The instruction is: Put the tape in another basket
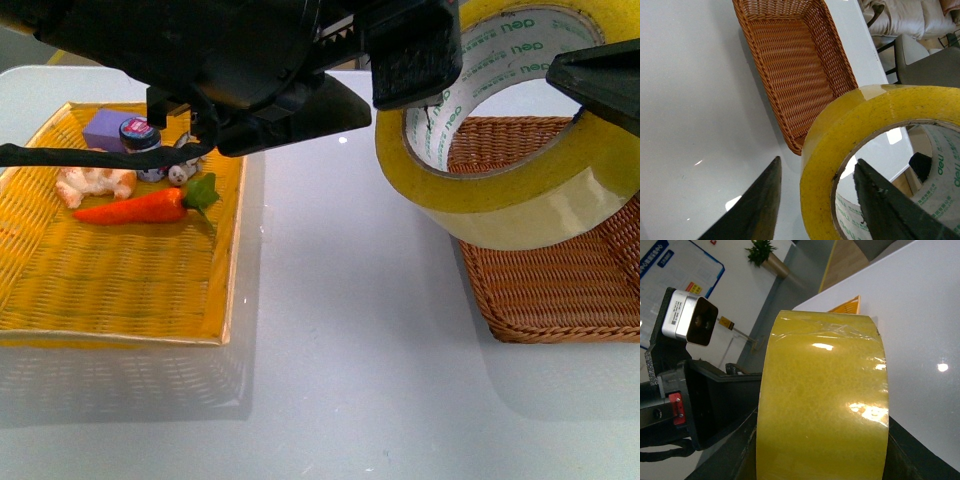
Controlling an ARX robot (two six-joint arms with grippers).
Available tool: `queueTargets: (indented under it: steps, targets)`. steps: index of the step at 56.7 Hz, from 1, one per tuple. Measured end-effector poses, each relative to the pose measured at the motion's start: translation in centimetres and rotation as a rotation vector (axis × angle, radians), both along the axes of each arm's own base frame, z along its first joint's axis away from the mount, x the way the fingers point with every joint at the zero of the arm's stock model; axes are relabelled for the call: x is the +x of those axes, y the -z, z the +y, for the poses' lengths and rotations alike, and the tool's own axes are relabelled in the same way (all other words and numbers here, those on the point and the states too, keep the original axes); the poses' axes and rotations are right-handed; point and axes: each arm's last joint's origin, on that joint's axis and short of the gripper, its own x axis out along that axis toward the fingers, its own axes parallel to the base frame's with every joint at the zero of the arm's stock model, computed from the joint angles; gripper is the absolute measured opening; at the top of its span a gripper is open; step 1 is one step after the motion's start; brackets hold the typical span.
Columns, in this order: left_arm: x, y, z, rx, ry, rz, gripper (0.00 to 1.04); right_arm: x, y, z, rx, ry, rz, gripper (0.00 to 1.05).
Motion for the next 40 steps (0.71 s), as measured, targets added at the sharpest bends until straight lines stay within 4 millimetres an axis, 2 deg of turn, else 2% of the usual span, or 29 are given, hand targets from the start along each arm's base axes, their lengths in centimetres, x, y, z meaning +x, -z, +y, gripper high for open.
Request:
queueTargets:
  steps: [2,18,38,40]
  targets:
    - [-0.1,-0.1,0.2,0.0,-0.004,-0.006,0.56,0.0,0.0,-0.1,0.01,0.004,-0.002,0.48]
    - [-1.0,-2.0,2.0,-0.012,-0.045,-0.116,0.97,-0.2,0.6,-1.0,0.063,0.038,0.008,0.47]
    - [-3.0,-6.5,7.3,-0.117,-0.129,-0.313,0.96,-0.3,2.2,-2.2,0.11,0.093,0.062,0.47]
    - [-3.2,-6.6,7.5,-0.074,-0.206,-0.409,0.92,-0.3,2.3,-2.2,0.11,0.092,0.065,0.47]
